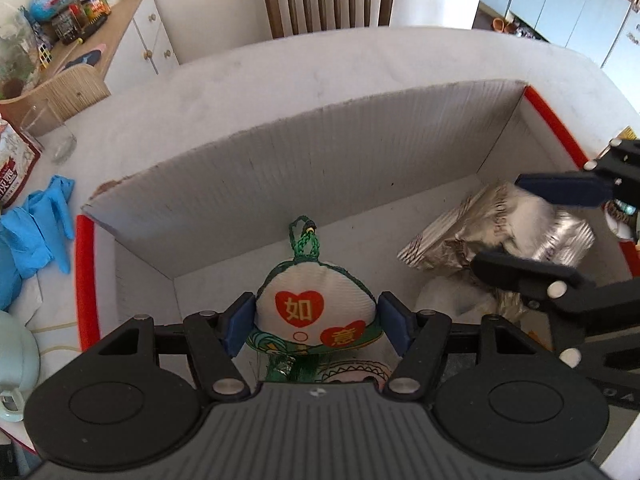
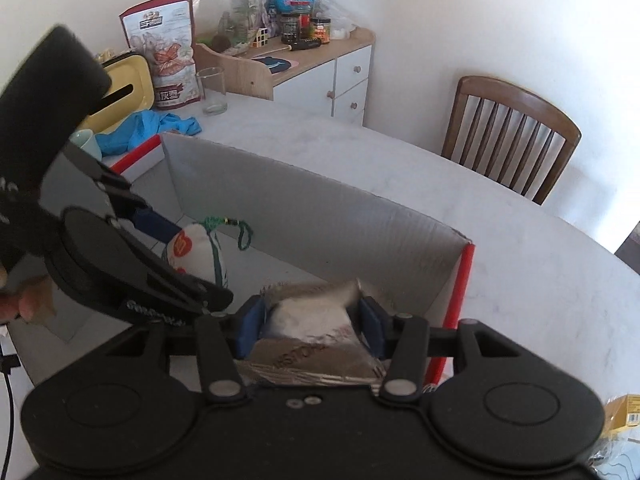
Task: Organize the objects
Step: 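Carry the sachet and foil bag over the red box and lower them in, then open both grippers to drop the items and return to the table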
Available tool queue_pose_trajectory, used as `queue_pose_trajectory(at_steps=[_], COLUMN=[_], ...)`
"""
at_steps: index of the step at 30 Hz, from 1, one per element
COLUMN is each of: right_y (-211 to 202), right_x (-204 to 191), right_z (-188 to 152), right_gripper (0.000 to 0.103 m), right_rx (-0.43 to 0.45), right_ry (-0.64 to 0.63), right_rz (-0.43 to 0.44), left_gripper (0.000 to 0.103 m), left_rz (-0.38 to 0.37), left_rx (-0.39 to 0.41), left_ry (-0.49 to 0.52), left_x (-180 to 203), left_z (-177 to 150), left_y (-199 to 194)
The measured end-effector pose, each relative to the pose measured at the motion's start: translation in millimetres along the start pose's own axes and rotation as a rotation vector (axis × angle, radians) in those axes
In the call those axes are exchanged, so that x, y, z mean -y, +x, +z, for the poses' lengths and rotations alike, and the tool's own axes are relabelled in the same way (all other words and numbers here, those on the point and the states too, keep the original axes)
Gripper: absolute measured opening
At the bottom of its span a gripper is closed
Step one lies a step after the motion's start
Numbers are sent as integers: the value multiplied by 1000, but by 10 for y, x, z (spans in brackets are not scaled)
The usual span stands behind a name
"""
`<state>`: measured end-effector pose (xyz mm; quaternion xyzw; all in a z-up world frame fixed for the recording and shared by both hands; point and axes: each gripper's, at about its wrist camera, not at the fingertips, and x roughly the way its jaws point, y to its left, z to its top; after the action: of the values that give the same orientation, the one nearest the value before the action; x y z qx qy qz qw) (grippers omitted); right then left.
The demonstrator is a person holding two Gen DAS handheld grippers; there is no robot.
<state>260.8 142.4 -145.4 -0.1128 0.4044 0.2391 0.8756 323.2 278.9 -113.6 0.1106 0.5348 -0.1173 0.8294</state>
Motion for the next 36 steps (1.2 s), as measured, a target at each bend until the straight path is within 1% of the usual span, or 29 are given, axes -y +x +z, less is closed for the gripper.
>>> queue_pose_trajectory(at_steps=[5, 7, 8, 10, 17, 19, 23, 29, 36], right_y=[-5, -23, -39, -67, -200, -255, -383, -626, -976], right_x=[7, 12, 16, 22, 55, 72, 97, 153, 212], right_z=[6, 9, 11, 14, -9, -19, -31, -67, -150], right_gripper=[52, 54, 56, 60, 62, 62, 62, 63, 64], right_rx=[-5, 0, 3, 12, 19, 25, 42, 74, 122], right_ry=[-14, -12, -11, -7, 10, 24, 40, 54, 70], right_rz=[1, 4, 7, 11, 34, 46, 62, 80, 108], left_gripper=[68, 69, 69, 71, 73, 75, 75, 75, 75], left_rz=[0, 2, 3, 9, 13, 12, 13, 19, 2], left_rx=[-19, -19, -19, -14, 14, 31, 60, 133, 220], left_ry=[0, -2, -2, -1, 7, 7, -3, -14, -23], left_x=[27, 38, 23, 26, 42, 45, 58, 125, 286], left_z=[6, -3, 7, 2, -27, -41, -55, -86, -212], left_y=[60, 61, 72, 59, -44, -108, -237, -544, -934])
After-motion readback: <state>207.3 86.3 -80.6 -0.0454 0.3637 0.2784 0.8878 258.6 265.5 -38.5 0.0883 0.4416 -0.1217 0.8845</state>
